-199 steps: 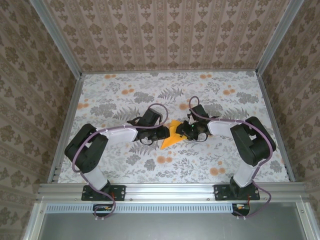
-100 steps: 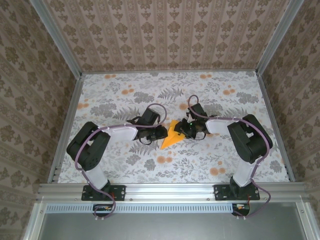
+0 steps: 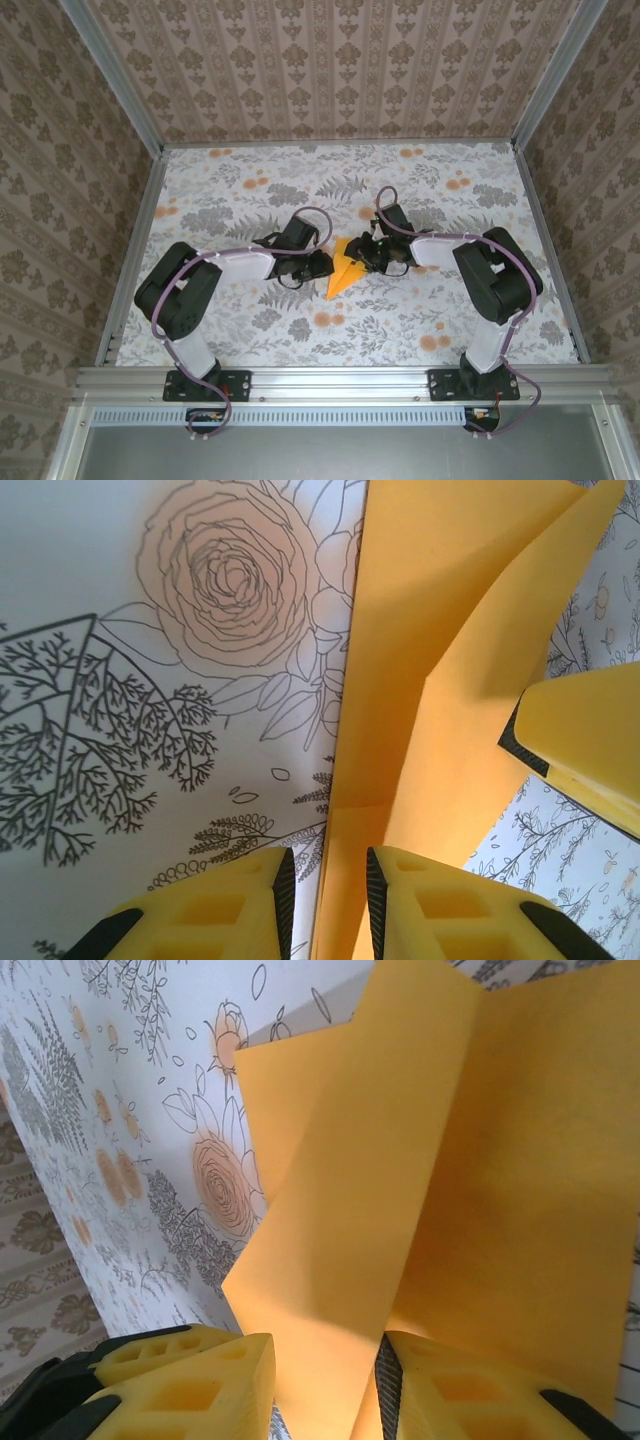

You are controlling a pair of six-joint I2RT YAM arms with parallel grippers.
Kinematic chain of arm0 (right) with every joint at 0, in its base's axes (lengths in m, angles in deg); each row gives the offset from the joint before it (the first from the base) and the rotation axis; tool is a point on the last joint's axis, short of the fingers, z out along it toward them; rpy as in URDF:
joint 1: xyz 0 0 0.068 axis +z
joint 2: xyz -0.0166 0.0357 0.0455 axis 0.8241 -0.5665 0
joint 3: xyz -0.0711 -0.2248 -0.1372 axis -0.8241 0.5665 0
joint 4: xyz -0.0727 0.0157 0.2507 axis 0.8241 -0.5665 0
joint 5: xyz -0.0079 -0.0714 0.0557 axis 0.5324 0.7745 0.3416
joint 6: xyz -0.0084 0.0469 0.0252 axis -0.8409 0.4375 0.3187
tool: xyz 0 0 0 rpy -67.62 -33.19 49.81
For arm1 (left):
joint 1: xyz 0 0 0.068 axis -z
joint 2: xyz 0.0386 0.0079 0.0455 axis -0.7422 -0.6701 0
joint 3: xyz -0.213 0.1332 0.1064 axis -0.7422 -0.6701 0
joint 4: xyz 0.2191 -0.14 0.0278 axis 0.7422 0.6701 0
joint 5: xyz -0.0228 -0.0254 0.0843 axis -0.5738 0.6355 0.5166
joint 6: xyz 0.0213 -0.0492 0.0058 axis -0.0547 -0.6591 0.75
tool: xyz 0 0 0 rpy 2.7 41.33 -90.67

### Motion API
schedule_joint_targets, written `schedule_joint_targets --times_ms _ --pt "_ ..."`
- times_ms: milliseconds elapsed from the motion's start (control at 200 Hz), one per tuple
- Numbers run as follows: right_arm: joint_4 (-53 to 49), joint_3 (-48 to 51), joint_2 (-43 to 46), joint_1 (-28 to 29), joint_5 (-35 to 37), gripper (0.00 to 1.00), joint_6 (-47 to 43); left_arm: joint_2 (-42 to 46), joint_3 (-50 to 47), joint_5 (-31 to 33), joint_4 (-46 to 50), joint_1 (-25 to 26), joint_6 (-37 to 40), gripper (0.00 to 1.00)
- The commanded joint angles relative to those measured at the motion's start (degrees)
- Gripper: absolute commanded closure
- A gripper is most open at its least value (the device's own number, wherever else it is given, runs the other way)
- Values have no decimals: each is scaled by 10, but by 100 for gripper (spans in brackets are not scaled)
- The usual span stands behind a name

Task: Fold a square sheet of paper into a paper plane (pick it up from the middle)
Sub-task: Pick up the paper from the center of the table, then turn over the paper at the center of the table.

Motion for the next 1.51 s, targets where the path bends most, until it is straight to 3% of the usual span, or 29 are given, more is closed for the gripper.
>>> schedule_joint_targets --times_ms 0,260,455,570,665,835,925,1075,1275,1500 --pt "19 -5 -19 7 -20 67 16 -10 1 2 5 -4 7 73" --pt "20 -7 -34 18 -20 72 0 -3 -3 3 11 -10 6 73" --pt "42 2 -25 19 -26 91 -25 44 -17 12 28 -26 8 67" --pt "73 15 5 12 -48 95 -47 93 -38 12 40 -46 7 57" --pt "114 26 33 -1 -91 96 -50 140 -64 -2 26 -67 2 39" --pt "184 31 72 -19 -171 96 -21 208 -94 -65 -20 -91 0 11" --pt "230 26 80 -20 -203 96 14 223 -98 -107 -51 -95 -11 3" --pt "314 22 77 -20 -234 95 91 223 -115 -169 -155 -94 -55 3" --pt "392 18 72 -21 -251 95 168 215 -125 -200 -230 -89 -78 5" --pt "402 20 70 -21 -258 95 182 221 -133 -232 -286 -88 -89 25"
